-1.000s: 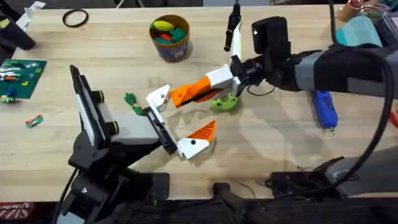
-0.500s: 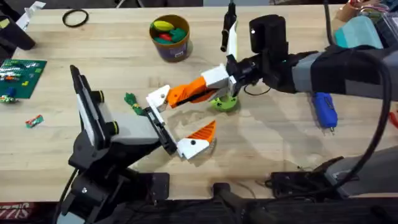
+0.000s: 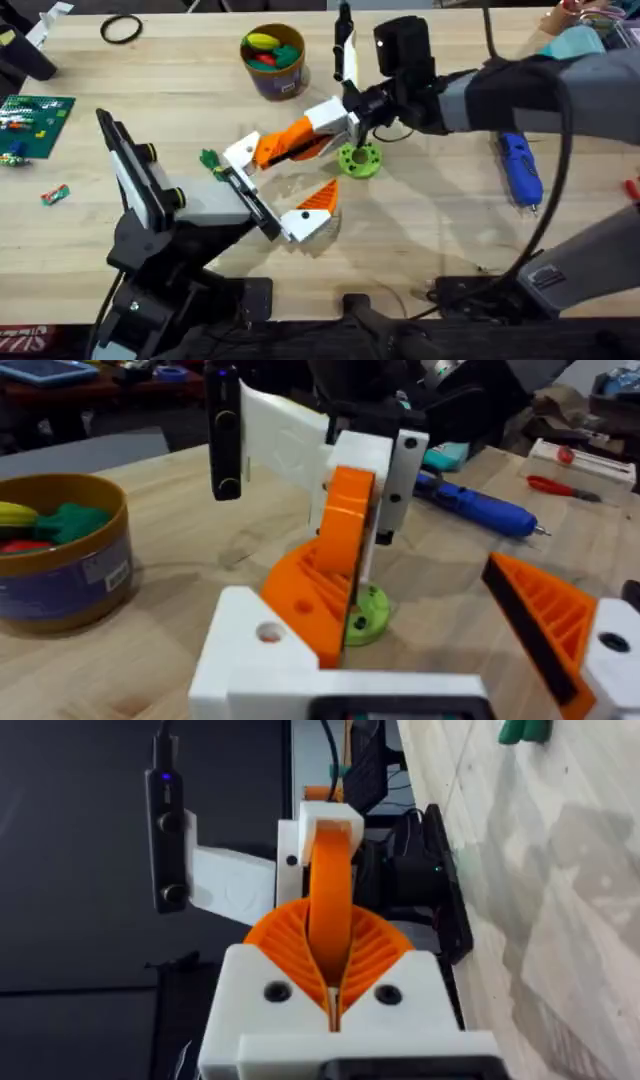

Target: Pick up the gripper from the table and insert it into the empty holder that is missing its gripper. Then pick up a screw, insert it into the mounting hole, and use the screwdriver to tighten it. Finally, clean up the table by picking up the vegetable and placing it into the bucket.

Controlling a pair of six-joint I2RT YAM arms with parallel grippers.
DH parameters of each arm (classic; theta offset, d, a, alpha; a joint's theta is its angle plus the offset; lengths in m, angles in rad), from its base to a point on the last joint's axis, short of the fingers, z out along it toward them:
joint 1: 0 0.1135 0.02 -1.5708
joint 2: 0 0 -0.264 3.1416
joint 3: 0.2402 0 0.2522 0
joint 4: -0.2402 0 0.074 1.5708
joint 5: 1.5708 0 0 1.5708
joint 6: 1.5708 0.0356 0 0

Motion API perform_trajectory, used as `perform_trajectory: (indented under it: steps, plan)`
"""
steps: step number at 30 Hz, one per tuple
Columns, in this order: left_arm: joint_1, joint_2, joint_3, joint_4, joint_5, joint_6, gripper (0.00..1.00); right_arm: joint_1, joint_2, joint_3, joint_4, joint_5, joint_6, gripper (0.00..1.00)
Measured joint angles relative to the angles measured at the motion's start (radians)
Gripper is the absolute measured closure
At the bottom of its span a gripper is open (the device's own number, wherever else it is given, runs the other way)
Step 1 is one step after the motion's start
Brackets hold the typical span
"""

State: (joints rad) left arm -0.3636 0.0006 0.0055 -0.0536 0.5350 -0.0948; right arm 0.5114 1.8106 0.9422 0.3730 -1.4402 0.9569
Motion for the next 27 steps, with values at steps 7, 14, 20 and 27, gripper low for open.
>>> perform_trajectory:
  steps: [7,14,20,27]
  plan:
    - [-0.006,0.000,0.000,0.001,0.027,-0.002,0.013,0.037,0.077,0.075,0.001,-0.022,0.016,0.988]
    - [-0.007,0.000,0.000,0.001,0.050,-0.007,0.014,0.035,0.092,0.084,0.001,-0.043,0.025,0.988]
    - [-0.007,0.000,0.000,0.000,0.049,-0.008,0.014,0.040,0.092,0.085,0.001,-0.042,0.032,0.980]
    - [-0.009,0.000,0.000,0.001,0.068,-0.007,0.013,0.065,0.092,0.085,0.001,-0.032,0.036,0.786]
